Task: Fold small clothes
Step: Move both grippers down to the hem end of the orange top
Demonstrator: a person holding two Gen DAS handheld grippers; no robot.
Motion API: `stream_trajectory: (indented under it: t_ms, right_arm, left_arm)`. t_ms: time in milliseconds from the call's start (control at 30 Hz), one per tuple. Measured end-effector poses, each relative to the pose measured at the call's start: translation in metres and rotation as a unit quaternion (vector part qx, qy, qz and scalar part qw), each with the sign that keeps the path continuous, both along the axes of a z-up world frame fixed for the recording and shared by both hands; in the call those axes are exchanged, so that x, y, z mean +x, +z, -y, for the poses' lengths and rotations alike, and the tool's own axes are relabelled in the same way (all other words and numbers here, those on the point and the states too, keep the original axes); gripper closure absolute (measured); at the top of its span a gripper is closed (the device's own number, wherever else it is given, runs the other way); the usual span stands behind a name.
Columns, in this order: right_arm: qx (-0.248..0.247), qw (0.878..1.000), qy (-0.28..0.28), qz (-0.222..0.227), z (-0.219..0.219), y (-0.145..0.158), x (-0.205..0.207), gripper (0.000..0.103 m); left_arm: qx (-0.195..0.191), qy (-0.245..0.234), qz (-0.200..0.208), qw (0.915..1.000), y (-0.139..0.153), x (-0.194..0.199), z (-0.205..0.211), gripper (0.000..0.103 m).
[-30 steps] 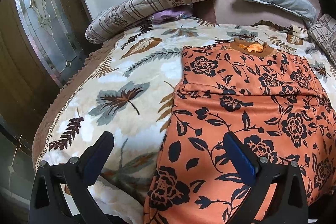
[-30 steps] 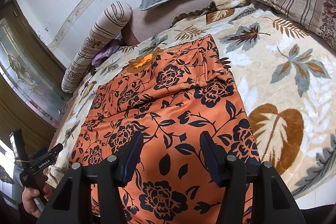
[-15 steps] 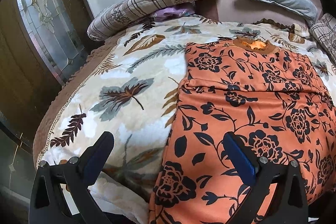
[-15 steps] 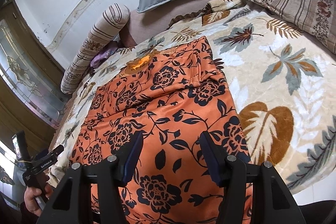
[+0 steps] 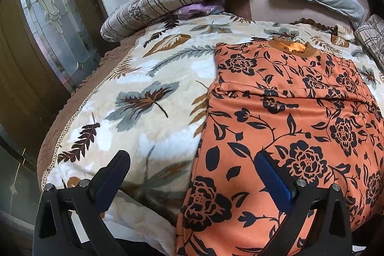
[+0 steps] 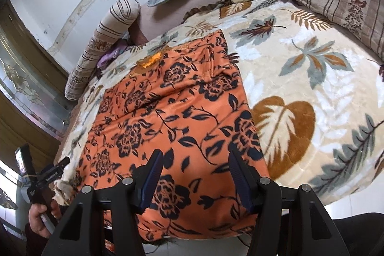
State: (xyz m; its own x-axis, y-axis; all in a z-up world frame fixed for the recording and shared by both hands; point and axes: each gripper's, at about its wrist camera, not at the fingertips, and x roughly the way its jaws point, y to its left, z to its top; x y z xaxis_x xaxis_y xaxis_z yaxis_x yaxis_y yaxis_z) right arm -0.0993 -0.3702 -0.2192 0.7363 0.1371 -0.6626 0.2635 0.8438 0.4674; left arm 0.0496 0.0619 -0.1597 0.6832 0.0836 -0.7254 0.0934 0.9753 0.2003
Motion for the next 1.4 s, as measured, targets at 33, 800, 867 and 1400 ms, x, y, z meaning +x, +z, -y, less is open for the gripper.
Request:
stream_trajectory:
  t_ms: [33,800,867,1400]
  right_arm:
    - [-0.001,1.000,0.000,-0.004,0.000,-0.001,-0.002,0.042]
    - [0.001,0.996,0.032,-0.083,-0.008,-0.034,0.023,0.038]
    - [0.007,0.997,0.027,-0.074,-0.005,-0.031,0.026,0.038]
    - [0.019,0.999,0.042,-0.007,0.020,0.007,0.185,0.056]
  left_arm:
    - [0.001,0.000,-0.002,1.0000,-0.001,-0.001,0.000,0.000]
    - [0.039,-0.047,-0.112,0.9918,-0.057,-0.030,-0.007,0.000]
    - [0.030,-0.055,-0.099,0.9931,-0.046,-0.026,-0.005,0.000]
    - [-0.004,-0.020,-0.001,0.9998,0.008,0.150,0.057,0.000]
